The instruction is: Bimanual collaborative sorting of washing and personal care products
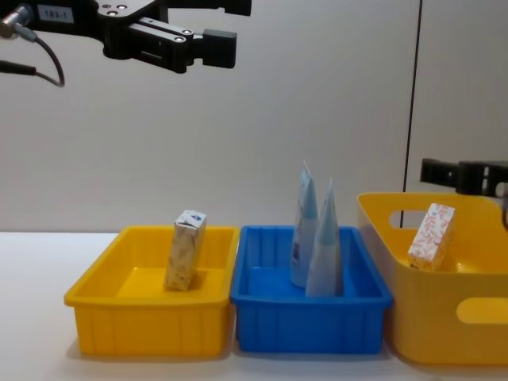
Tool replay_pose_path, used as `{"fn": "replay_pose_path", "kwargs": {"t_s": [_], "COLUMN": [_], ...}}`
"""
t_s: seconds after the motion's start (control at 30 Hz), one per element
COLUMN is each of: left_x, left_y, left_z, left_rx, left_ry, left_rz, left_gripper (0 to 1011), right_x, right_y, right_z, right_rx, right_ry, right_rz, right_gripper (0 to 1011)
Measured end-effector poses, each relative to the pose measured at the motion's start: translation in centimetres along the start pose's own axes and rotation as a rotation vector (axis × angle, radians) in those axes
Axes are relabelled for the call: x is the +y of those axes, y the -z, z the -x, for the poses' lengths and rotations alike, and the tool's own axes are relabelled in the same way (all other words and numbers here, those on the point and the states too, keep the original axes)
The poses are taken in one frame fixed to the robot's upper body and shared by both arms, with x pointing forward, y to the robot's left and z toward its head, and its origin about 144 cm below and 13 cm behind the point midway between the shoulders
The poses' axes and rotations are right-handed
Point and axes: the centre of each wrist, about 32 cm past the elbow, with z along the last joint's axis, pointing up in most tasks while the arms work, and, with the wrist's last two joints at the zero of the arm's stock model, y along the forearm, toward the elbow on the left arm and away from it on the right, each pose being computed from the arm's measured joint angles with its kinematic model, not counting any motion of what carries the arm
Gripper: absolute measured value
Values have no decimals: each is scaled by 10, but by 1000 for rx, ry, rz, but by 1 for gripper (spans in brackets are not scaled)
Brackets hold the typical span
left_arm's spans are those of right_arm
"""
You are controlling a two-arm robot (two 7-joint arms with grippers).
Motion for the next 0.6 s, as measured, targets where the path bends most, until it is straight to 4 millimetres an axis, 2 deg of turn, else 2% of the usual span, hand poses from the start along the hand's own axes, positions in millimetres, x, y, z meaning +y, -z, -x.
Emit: {"fn": "replay_pose_path", "kwargs": {"t_s": [0.6], "left_x": [0], "left_y": [0], "left_z": [0], "left_rx": [0], "left_ry": [0], "left_rz": [0], "left_gripper": [1001], "right_x": [5], "right_y": [26], "right_z": [53], "right_rx": [-46], "right_ry": [129], "right_rz": [19], "right_gripper": [1004]}}
